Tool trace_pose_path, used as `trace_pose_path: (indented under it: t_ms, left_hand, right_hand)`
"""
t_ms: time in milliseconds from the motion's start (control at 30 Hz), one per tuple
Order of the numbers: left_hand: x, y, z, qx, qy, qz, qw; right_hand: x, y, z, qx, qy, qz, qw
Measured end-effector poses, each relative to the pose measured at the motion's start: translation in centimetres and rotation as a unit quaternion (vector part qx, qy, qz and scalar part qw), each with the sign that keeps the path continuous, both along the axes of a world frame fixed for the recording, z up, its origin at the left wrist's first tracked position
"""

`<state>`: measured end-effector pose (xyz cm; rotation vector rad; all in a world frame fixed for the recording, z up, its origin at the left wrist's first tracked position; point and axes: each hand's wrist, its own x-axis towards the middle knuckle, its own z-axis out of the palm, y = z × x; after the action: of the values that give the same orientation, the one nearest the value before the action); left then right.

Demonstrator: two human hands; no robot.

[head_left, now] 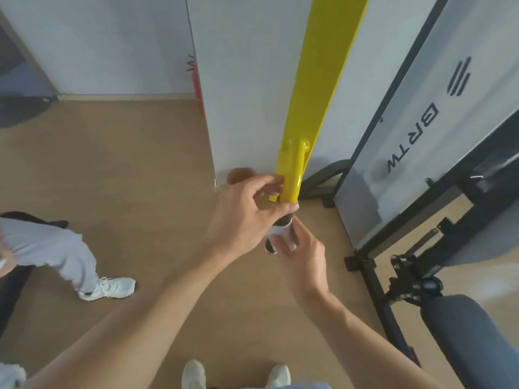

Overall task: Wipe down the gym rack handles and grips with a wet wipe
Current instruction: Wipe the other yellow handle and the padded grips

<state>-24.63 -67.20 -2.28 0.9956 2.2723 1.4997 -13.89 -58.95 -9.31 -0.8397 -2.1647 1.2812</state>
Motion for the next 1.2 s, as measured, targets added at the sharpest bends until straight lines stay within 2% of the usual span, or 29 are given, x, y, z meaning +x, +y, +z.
trace_pose_path:
  t_ms: [233, 433, 533, 633, 733, 867, 933, 1033, 1100, 1200]
  left_hand:
    - [-2.5, 0.3, 0.1, -0.017, 0.042, -0.058, 0.997]
    - [-4.0, 0.4, 0.1, -0.037, 0.07, -0.1, 0.992]
    - [-4.4, 0.4, 0.4, -0.047, 0.067, -0.107, 0.991]
    - [-4.2, 0.5, 0.5, -0.052, 0.057, -0.1, 0.992]
    - [-3.6, 0.5, 0.6, -0.048, 0.054, -0.086, 0.994]
    - [-2.8, 0.6, 0.6, -0.053, 0.055, -0.071, 0.995]
    - [-2.3, 0.6, 0.6, -0.05, 0.051, -0.066, 0.995]
    - [-1.9, 0.7, 0.5, -0.041, 0.042, -0.054, 0.997]
    - [-1.8, 0.8, 0.5, -0.043, 0.041, -0.048, 0.997]
    - [-1.8, 1.0, 0.6, -0.056, 0.045, -0.048, 0.996]
  right_hand:
    - [-1.1, -3.4, 2.1, -0.017, 0.059, -0.049, 0.997]
    - [-0.7, -4.4, 0.6, -0.002, 0.089, 0.039, 0.995]
    - [-1.2, -4.2, 0.9, -0.011, 0.082, -0.064, 0.995]
    - [-1.3, -3.5, 0.1, -0.028, 0.027, -0.135, 0.99]
    - [-1.2, -2.9, -0.8, -0.041, -0.007, -0.131, 0.991]
    - [-1.4, -2.3, 1.4, -0.028, 0.085, -0.154, 0.984]
    - [-1.4, -2.2, 1.3, -0.031, 0.102, -0.155, 0.982]
    - [-0.9, -2.5, -0.4, -0.002, 0.03, -0.117, 0.993]
    - [-0.6, -2.3, -0.6, 0.014, 0.013, -0.118, 0.993]
    - [-0.6, -1.5, 0.9, -0.01, 0.091, -0.158, 0.983]
